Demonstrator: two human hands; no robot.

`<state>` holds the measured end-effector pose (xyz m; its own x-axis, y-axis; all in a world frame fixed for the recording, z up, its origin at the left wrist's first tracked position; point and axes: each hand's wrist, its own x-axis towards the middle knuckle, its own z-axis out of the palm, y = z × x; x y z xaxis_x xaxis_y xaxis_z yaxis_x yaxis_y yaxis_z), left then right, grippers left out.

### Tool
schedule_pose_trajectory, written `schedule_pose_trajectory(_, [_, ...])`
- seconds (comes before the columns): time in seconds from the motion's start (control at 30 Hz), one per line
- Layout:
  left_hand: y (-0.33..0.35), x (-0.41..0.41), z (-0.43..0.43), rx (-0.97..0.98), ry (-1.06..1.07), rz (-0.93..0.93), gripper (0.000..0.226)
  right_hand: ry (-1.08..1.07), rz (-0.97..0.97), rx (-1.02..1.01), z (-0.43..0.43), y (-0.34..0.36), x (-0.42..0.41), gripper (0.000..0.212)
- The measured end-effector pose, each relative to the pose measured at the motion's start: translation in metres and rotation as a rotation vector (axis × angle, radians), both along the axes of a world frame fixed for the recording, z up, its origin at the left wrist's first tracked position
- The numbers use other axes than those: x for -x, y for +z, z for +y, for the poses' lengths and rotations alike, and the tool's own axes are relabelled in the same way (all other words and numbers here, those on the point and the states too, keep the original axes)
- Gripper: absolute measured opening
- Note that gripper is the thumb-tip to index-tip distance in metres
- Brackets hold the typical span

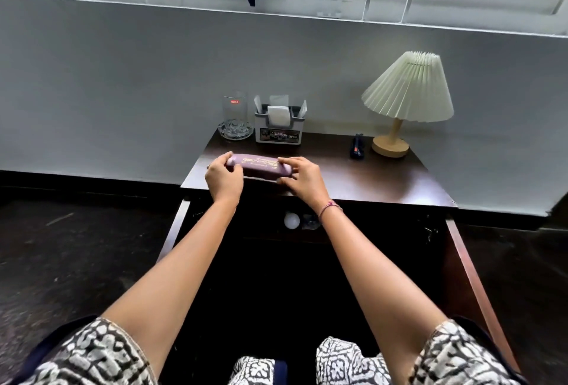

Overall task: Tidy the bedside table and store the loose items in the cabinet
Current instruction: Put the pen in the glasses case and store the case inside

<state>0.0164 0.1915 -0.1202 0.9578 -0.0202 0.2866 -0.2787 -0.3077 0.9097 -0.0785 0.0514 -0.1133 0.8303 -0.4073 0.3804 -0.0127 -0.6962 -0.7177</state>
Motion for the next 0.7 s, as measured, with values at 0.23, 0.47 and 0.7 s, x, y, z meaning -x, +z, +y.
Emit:
schedule_pose_trajectory(0.23, [0.0, 0.015, -0.018, 0.119, -0.37, 0.091, 0.064, -0.066, 0.092, -0.103, -0.039, 0.021, 0.042, 0.051])
schedule_pose_trajectory(0.47, [0.02, 0.025, -0.043, 0.209, -0.644, 0.173, 0.064, 0.001, 0.215, -0.092, -0.082, 0.05, 0.075, 0.049])
schedule_pose_trajectory(0.7, [0.002, 0.02, -0.072, 0.198, -0.642, 0.153, 0.057, -0.089, 0.203, 0.172, -0.099, 0.034, 0.068, 0.045])
